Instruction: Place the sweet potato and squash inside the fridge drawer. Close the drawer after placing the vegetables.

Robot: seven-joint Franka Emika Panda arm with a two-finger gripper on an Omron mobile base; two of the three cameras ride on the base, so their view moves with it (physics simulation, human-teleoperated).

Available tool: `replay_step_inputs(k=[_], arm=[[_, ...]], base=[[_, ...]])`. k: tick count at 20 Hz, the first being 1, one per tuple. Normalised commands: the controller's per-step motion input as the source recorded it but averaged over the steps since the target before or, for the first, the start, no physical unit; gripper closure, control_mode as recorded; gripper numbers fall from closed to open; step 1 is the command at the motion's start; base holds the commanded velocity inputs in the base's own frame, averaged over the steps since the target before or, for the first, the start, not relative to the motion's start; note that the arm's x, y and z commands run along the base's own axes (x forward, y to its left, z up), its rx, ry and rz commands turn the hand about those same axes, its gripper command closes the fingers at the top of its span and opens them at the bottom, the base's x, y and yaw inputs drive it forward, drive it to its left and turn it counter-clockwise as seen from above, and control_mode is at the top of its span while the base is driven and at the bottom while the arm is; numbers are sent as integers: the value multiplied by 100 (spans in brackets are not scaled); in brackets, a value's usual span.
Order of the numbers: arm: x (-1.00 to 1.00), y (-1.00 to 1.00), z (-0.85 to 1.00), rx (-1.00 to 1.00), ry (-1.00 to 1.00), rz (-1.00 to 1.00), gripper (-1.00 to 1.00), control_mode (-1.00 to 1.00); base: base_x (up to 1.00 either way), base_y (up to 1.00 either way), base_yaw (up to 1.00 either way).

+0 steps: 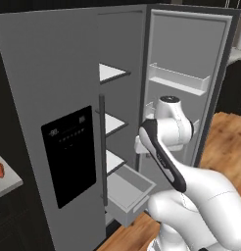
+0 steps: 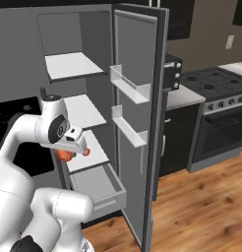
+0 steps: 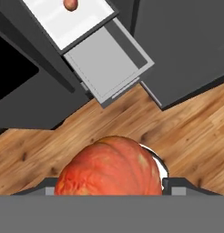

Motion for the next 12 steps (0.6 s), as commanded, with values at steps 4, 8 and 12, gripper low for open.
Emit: replay_step_inputs(k=[4,8,12], arm=[[19,1,-33,0,5,0,100,-100],[59,1,-95,0,11,0,100,-100],[61,0,-100,0,8,0,100,-100]], base=[[6,0,0],[0,0,0],[0,0,0]])
